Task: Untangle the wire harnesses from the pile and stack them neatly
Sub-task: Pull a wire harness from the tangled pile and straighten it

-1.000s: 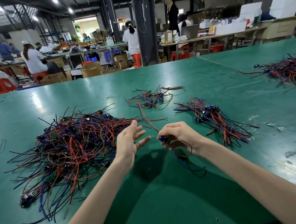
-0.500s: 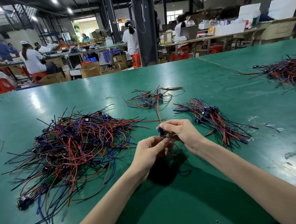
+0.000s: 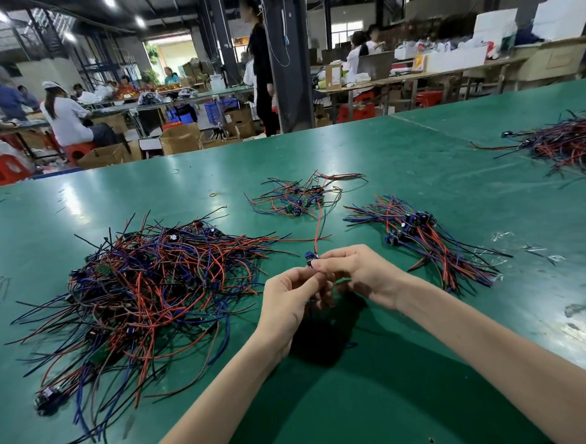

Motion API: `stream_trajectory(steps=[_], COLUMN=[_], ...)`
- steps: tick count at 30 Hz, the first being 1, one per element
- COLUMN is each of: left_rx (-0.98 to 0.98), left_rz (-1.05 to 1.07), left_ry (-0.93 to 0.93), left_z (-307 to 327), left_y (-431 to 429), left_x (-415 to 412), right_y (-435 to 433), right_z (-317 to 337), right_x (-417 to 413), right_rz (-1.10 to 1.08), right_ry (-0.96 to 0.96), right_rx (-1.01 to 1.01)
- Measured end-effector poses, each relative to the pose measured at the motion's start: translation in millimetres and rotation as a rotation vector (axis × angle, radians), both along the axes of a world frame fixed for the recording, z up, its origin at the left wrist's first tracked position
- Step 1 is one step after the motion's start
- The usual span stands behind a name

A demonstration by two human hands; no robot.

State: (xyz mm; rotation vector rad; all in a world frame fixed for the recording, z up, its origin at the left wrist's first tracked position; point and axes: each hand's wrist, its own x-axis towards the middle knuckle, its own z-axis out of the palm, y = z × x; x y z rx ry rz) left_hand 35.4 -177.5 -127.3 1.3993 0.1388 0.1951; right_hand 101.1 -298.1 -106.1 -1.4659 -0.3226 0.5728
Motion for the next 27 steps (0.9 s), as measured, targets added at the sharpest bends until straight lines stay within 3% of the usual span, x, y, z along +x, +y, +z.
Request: stream_trajectory(steps=[12, 27], left_rx=[0.064, -0.053], left_rz=[0.036, -0.041], left_ry=[0.026, 0.039], left_z=[-2.7, 5.1], left_y=[3.6, 0.9], left_x=[1.3, -4.0], right_y=[-1.6, 2.2], right_z=[-1.7, -3.0], right_x=[4.8, 3.5], right_rz=[0.032, -0.088], right_ry=[0.007, -0.055], right_rx=[0.12, 0.159])
